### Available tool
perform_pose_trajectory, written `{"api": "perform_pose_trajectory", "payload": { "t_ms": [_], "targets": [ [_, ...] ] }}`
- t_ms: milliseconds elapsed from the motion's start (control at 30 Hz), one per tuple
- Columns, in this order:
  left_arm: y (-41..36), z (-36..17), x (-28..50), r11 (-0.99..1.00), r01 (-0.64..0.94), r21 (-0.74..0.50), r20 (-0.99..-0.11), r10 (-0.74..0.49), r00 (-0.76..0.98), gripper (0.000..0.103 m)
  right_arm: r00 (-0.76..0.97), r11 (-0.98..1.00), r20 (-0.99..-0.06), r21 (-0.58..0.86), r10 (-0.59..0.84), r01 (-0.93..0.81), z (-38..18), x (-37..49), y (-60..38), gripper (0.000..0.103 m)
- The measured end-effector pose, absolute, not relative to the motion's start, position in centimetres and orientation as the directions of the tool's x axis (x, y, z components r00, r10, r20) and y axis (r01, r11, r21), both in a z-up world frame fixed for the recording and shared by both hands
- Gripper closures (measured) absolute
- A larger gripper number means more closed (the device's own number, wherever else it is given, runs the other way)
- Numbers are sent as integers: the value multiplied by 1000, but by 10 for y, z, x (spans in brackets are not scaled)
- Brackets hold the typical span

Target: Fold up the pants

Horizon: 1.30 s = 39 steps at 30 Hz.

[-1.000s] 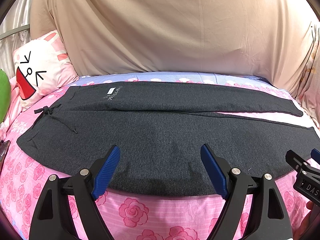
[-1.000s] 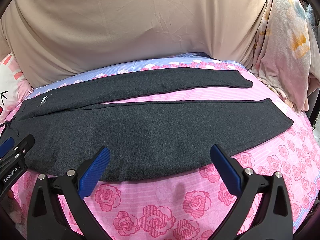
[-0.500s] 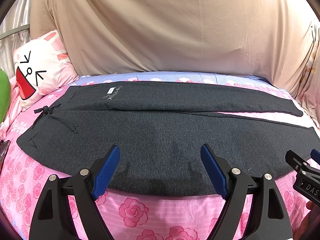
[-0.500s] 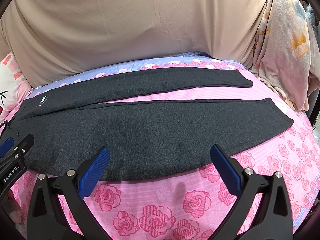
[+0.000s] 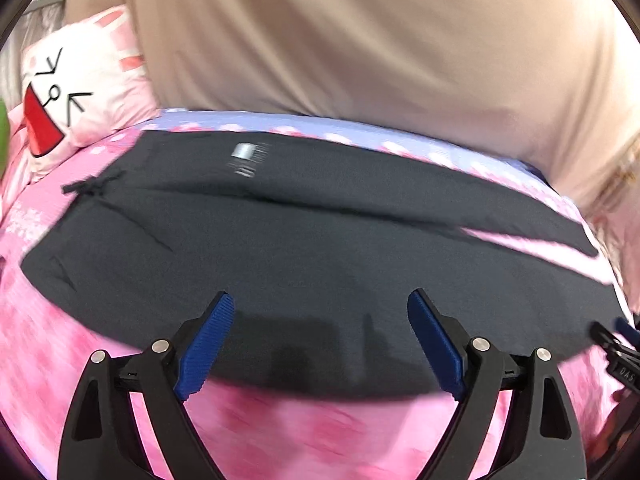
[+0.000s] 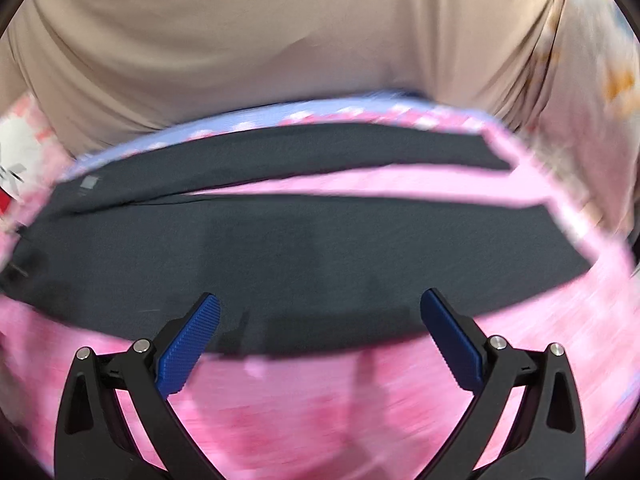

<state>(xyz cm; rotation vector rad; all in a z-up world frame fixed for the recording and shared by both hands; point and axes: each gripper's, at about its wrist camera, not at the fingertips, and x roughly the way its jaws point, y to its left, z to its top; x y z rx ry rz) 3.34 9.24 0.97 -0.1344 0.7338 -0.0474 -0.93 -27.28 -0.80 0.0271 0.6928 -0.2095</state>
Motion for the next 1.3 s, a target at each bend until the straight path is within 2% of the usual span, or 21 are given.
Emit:
{"api": "perform_pose_trajectory", "payload": {
  "t_ms": [67, 167, 400, 500, 600, 633, 800, 833, 867, 900, 933, 967, 1000, 1133, 1300],
  "targets": [
    [126, 20, 54, 986, -59, -157, -674, -63, 736, 17, 746, 967, -620, -98, -244, 235, 3, 6, -308, 5],
    [179, 36, 102, 976, -154, -155, -703, 0, 711, 17, 716, 959, -645, -104, -266, 263, 14, 38, -357, 5],
    [287, 26, 234, 918, -385, -92, -806, 158, 571, 17, 635, 912, -743, 80, -214, 401, 6, 127, -478, 5],
    [319, 4, 274, 889, -443, -112, -854, 142, 501, 17, 612, 890, -753, 79, -242, 449, 0, 159, -512, 5],
    [341, -21, 306, 861, -493, -128, -891, 118, 438, 17, 586, 869, -778, 110, -227, 482, -14, 191, -538, 5],
    [344, -25, 313, 855, -505, -115, -891, 136, 434, 13, 580, 866, -784, 118, -219, 486, -17, 200, -545, 5],
    [330, -29, 340, 877, -481, 14, -869, 248, 427, 11, 537, 861, -820, 119, -195, 495, -38, 244, -559, 5],
    [330, -29, 342, 874, -485, 13, -866, 253, 432, 15, 545, 867, -813, 110, -203, 486, -40, 250, -557, 5],
    [332, -27, 342, 871, -491, -1, -862, 248, 442, 19, 564, 877, -801, 109, -202, 469, -38, 251, -553, 10],
    [334, -25, 343, 871, -492, -10, -859, 244, 450, 34, 592, 892, -786, 124, -179, 434, -36, 251, -550, 33],
    [334, -21, 343, 876, -482, -17, -856, 236, 459, 52, 607, 902, -779, 136, -158, 409, -33, 252, -547, 45],
    [333, -15, 342, 887, -461, -30, -855, 216, 472, 61, 620, 909, -774, 160, -126, 384, -31, 252, -548, 80],
    [331, -11, 341, 893, -447, -54, -858, 187, 478, 78, 633, 912, -769, 193, -87, 361, -29, 251, -548, 96],
    [329, 22, 316, 905, -414, -95, -826, 161, 541, 84, 711, 933, -695, 175, -110, 315, 8, 217, -533, 97],
    [328, 83, 240, 922, -318, -220, -754, 46, 655, 86, 801, 954, -595, 197, -69, 228, 57, 147, -524, 97]
  ]
}}
